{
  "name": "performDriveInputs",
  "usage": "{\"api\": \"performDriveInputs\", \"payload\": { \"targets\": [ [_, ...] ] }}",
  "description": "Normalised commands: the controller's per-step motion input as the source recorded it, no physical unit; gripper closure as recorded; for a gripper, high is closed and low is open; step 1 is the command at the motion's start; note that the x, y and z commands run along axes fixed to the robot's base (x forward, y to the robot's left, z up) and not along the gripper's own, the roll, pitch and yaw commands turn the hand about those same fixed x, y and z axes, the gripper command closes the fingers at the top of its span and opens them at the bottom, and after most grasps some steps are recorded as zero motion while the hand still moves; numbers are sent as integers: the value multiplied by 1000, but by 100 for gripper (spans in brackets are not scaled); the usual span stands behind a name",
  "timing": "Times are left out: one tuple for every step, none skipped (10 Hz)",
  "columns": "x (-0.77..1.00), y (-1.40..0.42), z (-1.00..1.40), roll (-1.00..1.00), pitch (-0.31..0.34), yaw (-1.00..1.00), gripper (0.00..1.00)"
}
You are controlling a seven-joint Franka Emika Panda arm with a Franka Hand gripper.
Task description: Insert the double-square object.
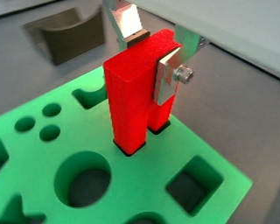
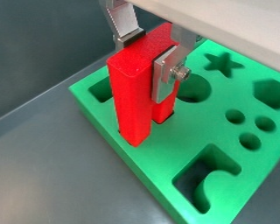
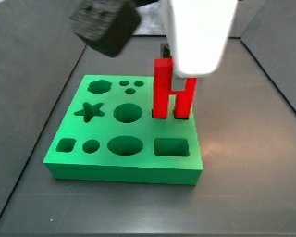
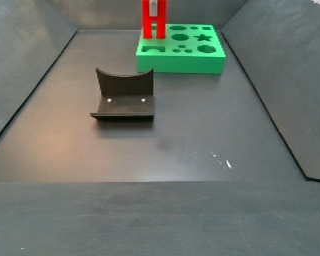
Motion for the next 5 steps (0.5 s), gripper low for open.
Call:
{"api": "performDriveInputs", "payload": {
  "targets": [
    [-69,-6,-177,141,21,-1000,100],
    [-66,-3,-189,143,13,-1000,100],
    [37,-214,-383,107,27,-557,100],
    [126,-89,-543,47,0,0,100],
    [94,-54,-560,17,-49,129,100]
  ]
}}
